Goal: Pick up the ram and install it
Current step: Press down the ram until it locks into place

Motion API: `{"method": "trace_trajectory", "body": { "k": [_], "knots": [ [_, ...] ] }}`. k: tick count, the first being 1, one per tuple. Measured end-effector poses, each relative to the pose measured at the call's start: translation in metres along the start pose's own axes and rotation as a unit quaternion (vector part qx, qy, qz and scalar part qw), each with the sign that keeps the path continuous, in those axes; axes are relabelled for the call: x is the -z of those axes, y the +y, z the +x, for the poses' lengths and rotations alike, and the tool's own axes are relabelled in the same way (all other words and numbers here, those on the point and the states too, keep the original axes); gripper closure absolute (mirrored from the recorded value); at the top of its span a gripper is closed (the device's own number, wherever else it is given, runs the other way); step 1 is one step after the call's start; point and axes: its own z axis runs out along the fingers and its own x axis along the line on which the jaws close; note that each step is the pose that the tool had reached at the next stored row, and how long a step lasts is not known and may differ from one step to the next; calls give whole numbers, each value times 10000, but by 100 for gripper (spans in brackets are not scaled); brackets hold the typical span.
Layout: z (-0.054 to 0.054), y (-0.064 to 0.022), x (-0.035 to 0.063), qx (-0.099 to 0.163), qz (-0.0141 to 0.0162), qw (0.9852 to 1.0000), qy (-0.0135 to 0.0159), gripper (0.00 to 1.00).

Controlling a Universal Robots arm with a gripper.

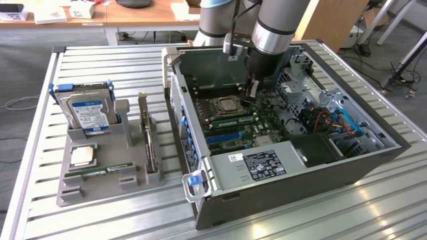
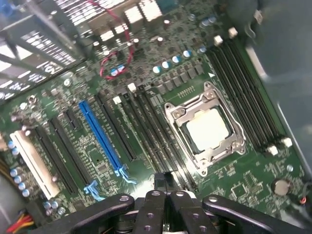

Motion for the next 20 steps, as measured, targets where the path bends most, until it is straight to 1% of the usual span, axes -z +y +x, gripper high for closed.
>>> {"method": "trace_trajectory", "body": {
  "k": [3,5,7,10,12,15,18,20],
  "knots": [
    [0,0,-2,-243,11,9997,-8,89],
    [0,0,-3,-413,19,9991,-14,89],
    [0,0,-4,-575,26,9983,-20,89],
    [0,0,-5,-817,37,9966,-28,89],
    [1,0,-6,-983,45,9951,-33,89],
    [1,0,-9,-1240,57,9923,-43,89],
    [1,-1,-11,-1489,68,9888,-52,89],
    [1,0,-12,-1662,76,9860,-58,89]
  ]
}}
